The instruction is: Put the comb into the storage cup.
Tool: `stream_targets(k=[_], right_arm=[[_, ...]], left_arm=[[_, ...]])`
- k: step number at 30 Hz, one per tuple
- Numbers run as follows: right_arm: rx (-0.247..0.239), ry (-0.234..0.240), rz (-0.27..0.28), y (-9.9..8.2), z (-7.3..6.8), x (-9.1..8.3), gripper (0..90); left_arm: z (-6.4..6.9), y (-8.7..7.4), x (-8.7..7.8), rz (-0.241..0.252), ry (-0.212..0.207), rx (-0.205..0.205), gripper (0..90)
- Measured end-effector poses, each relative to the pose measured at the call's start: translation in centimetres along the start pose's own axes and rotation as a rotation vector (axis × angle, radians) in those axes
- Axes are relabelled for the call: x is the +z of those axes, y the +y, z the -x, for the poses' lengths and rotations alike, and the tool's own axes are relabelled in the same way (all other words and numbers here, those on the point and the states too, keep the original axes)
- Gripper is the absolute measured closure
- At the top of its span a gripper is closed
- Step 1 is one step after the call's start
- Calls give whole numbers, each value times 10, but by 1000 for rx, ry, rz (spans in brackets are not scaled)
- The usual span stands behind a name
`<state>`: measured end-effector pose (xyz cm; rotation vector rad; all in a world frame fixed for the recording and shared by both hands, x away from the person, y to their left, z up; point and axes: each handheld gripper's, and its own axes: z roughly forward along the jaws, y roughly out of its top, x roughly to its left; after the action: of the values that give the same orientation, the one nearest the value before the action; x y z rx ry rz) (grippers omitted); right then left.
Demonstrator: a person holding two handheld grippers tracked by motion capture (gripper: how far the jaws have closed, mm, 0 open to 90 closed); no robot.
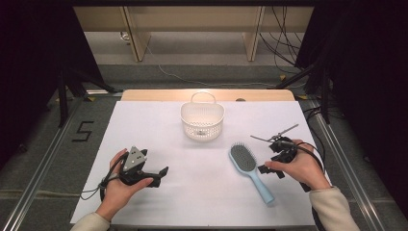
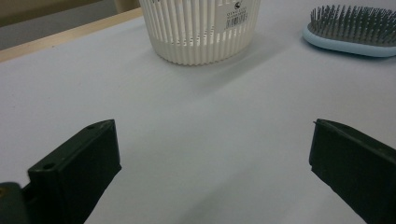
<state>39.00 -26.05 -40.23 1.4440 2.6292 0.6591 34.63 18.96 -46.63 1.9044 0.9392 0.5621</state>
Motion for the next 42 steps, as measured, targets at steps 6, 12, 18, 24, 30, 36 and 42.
stream_targets(k=[6,12,18,24,30,36,42], right_arm=[[65,46,213,0,11,-17,155],[68,26,199,-2,14,-18,73],[53,14,223,0,11,-19,23],[23,-63,420,3,10,-27,18],[-13,-113,563,5,8,-30,32],[-31,-127,496,5,6,-25,44],[-39,-128,363,7,-3,-17,74]], left_arm=[[0,0,0,0,1,1,12],[0,0,0,0,1,1,12],[0,0,0,0,2,1,12],[0,0,0,0,1,3,12],[0,0,0,0,0,2,12],[0,0,0,0,-1,2,12],[0,0,1,-1,-2,1,12]])
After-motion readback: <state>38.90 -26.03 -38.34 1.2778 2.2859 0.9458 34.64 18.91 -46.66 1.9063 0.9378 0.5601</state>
